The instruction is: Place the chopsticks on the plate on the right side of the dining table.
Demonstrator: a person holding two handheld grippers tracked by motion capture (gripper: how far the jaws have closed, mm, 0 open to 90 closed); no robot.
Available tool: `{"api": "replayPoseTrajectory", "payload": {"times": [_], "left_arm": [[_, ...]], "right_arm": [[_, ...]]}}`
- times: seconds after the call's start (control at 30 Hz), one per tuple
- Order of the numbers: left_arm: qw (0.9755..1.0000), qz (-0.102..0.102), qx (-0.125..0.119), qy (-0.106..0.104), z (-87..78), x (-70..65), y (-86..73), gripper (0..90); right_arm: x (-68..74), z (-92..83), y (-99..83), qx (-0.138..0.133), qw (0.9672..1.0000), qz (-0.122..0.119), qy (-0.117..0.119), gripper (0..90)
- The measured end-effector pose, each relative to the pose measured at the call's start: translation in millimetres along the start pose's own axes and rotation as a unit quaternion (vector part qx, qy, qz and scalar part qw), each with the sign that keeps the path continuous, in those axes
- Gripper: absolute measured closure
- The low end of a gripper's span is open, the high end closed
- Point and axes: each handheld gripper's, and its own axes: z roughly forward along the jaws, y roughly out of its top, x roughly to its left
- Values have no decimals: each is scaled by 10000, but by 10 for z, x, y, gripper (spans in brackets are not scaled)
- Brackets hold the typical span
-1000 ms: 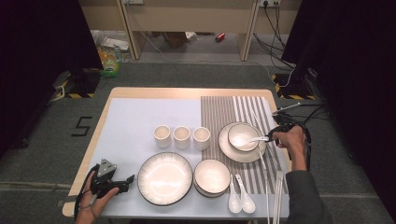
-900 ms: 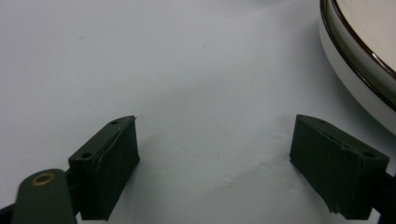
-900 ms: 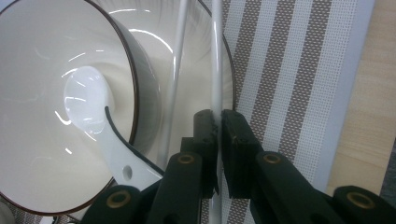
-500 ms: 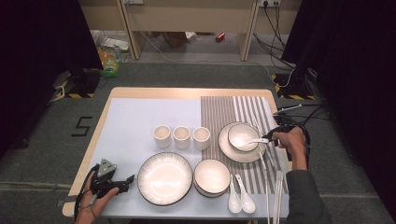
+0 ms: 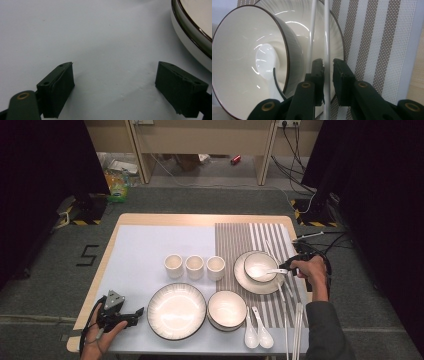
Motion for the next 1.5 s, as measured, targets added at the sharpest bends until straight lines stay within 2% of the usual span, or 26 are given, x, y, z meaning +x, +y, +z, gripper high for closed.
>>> {"api": "replayPoseTrajectory", "payload": {"times": [0.17, 0.33, 0.37, 0.53, 0.73, 0.87, 0.97, 1.3, 1.5], "left_arm": [[10000, -1, 5, -11, -1, 2, 0, 143], [10000, -1, 6, -11, -1, 2, 0, 143], [10000, -1, 7, -10, -1, 1, 1, 143], [10000, -1, 5, -11, 0, 1, 0, 143], [10000, 1, 4, -11, -1, 1, 0, 143], [10000, -1, -1, -1, 0, 0, 0, 143], [10000, -2, 1, -14, 0, 2, 0, 143], [10000, -1, 3, -14, 0, 2, 0, 143], [10000, 0, 3, -12, -1, 2, 0, 143]], "right_arm": [[-31, -18, -6, -58, 10000, 69, -10, 760], [-50, -96, 13, -239, 9997, 61, -50, 751], [-54, -109, 20, -269, 9996, -31, -88, 751], [7, -110, 68, -332, 9992, -113, -176, 770], [104, -26, 130, -156, 9991, -243, -316, 803], [108, 42, 150, -49, 9989, -279, -383, 821], [108, 74, 145, 0, 9989, -306, -347, 834], [80, 81, 127, -53, 9999, -66, -75, 825], [70, 35, 127, -133, 9999, 24, -51, 797]]}}
